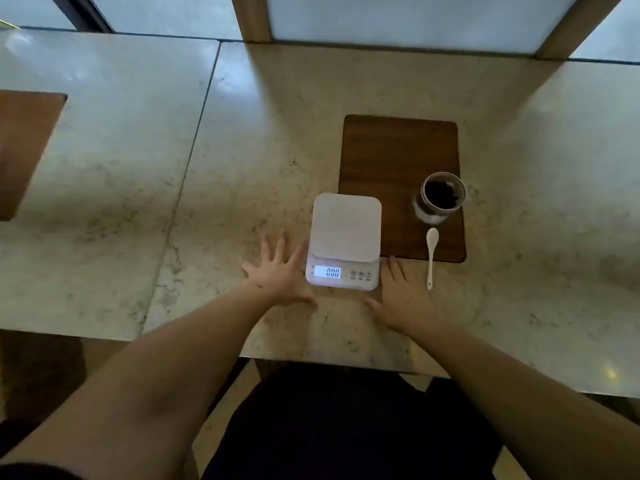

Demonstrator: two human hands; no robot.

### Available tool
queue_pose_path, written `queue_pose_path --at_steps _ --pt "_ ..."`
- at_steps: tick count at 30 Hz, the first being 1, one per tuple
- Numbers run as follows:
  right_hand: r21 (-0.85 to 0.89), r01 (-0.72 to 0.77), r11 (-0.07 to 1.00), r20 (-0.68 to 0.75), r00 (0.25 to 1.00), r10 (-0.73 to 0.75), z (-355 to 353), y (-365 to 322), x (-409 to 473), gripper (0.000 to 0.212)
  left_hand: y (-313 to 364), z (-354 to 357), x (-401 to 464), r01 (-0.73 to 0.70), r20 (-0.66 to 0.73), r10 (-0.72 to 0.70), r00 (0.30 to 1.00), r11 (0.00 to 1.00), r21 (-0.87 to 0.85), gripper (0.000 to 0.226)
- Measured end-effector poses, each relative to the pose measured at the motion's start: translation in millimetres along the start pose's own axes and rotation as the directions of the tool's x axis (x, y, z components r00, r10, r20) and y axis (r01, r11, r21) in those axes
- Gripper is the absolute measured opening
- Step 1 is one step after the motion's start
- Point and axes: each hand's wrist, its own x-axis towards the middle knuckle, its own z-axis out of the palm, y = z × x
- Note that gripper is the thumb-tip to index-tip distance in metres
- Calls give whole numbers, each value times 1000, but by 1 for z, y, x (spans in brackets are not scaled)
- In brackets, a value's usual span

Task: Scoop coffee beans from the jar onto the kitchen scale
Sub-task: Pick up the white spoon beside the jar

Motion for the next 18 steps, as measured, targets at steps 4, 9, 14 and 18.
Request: queue_pose_path --at_steps 4,9,14,18 --pt "12 9 1000 -22 1000 -8 3 6 1 84 1 3 4 -9 -8 9 1000 1000 14 125" --pt "-13 3 1000 -22 1000 -4 6 7 -2 82 5 13 9 12 -9 -12 1000 1000 12 120" --pt "15 19 1000 5 1000 -19 -1 10 -2 74 3 18 13 -2 -19 2 1000 999 44 113" --pt "12 29 999 41 999 -30 -4 13 -3 78 5 20 14 -7 -42 10 999 997 74 108"
